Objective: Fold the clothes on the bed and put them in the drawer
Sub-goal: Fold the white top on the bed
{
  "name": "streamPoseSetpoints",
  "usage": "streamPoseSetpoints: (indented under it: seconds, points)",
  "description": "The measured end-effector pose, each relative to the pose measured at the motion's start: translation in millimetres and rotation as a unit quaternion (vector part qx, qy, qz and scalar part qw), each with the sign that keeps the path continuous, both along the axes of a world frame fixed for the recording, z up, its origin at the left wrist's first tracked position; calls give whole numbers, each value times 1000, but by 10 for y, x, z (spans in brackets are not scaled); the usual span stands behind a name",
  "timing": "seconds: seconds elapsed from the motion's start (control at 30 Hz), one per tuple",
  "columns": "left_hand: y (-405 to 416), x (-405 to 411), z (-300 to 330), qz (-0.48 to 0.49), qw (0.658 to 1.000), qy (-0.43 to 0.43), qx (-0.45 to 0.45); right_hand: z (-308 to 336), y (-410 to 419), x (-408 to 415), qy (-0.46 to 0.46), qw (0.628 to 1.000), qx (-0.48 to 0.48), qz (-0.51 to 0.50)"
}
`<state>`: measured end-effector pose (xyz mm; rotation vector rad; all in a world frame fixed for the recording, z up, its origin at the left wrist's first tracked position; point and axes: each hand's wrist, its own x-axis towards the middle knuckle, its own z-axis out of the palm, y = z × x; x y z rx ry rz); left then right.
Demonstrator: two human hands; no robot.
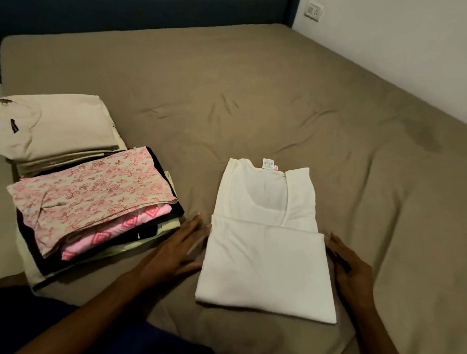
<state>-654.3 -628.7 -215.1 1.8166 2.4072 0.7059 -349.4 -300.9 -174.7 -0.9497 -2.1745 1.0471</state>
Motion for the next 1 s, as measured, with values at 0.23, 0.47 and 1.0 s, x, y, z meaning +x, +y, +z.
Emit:
streamPoseSetpoints:
  seconds: [0.23, 0.47, 1.0]
  points:
    - [149, 8, 15, -79, 972, 220, 11, 18, -33, 231, -19, 987, -72, 141]
    - [102, 129, 37, -101, 972, 214, 12, 71, -22, 203, -30, 981, -45, 187]
    - [1914, -756, 791, 303, 720, -615, 106, 338, 956, -1549, 86, 901, -421, -65]
